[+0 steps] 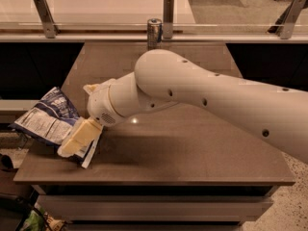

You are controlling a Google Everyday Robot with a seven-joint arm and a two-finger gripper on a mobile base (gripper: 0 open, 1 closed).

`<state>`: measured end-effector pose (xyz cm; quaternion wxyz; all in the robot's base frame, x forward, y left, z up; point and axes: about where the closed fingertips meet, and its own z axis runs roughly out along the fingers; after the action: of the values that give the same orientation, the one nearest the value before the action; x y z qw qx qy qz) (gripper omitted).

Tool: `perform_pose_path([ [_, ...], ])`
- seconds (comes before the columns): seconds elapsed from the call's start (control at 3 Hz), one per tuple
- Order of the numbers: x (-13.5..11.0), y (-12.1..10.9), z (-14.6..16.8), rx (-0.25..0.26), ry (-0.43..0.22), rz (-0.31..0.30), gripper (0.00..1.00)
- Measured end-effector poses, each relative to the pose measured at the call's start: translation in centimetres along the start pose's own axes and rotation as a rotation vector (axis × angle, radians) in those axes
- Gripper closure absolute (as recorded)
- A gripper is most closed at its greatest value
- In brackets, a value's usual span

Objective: Pick blue chip bag

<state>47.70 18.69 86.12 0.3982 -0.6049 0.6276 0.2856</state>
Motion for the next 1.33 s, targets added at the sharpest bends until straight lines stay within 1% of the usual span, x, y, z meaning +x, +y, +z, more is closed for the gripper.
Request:
perform_pose_path([
  [0.33,0.12,0.21,2.48,-0.051,-0.009,0.007,0.16],
  [0.67,-0.03,0.38,2.55,-0.054,-0.009,0.003,0.41],
  [1.33,-0.36,0.68,2.62,-0.056,-0.009,-0.004,0.86],
])
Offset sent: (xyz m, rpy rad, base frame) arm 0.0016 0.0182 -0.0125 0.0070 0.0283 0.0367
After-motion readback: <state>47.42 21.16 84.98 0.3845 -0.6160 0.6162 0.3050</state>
